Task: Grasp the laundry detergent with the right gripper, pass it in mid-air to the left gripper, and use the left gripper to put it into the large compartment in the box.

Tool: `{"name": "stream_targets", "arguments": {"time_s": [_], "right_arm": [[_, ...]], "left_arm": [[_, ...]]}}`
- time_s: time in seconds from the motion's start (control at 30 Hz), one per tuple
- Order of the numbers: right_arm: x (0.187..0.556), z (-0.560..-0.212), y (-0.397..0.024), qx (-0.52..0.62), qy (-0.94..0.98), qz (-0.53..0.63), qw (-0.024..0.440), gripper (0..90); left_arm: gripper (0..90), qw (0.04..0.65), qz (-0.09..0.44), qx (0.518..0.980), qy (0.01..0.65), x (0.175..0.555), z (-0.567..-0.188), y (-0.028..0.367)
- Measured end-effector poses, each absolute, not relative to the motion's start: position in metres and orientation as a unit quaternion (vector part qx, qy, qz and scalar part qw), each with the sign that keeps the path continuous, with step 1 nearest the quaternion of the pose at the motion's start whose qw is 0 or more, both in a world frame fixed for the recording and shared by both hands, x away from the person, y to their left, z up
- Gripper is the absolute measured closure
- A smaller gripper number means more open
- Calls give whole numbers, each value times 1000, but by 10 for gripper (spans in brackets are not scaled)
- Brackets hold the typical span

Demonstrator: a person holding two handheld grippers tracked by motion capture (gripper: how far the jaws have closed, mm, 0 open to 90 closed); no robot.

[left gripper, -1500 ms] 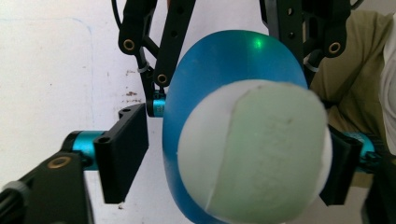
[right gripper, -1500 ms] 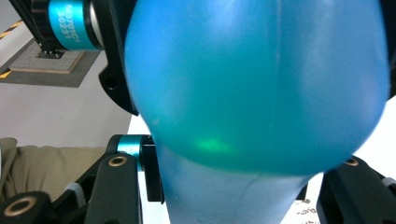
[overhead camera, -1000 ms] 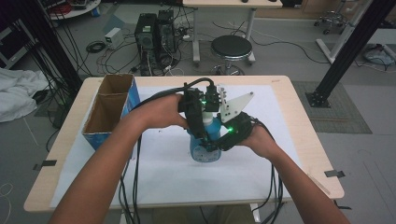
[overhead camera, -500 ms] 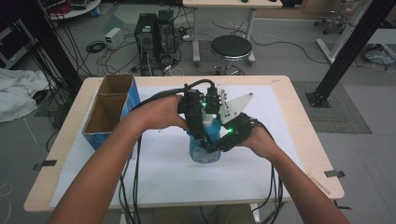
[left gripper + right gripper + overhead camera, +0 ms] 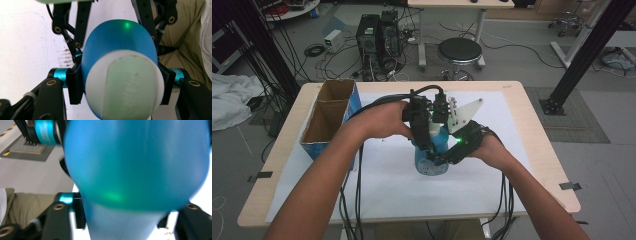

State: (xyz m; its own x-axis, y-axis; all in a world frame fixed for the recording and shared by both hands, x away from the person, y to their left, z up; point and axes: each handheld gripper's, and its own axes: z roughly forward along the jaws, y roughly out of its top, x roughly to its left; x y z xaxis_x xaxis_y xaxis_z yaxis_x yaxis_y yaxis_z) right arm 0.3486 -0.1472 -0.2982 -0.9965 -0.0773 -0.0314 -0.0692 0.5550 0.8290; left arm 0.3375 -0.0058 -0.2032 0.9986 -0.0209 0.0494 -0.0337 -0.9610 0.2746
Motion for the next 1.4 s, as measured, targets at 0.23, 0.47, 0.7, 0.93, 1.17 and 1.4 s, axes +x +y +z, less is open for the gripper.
{"name": "stream_targets", "arguments": {"time_s": [0.23, 0.47, 0.7, 0.93, 1.17, 1.4], "right_arm": [[349, -296, -162, 24, -892, -451, 0, 222], [347, -297, -186, -26, -917, -397, -35, 121], [348, -294, -205, -33, -923, -381, -36, 121], [351, -292, -226, -89, -942, -319, -51, 15], [353, -290, -245, -129, -946, -292, -60, 7], [357, -285, -274, -181, -952, -238, -65, 9]], "left_arm": [[384, 132, 28, 991, -6, 336, -198, 2], [383, 129, 31, 991, 16, 338, -196, 15], [383, 125, 40, 991, 34, 343, -196, 22], [383, 125, 50, 989, 60, 348, -196, 29], [382, 127, 66, 985, 96, 356, -195, 37], [382, 127, 91, 972, 175, 367, -184, 50]]}}
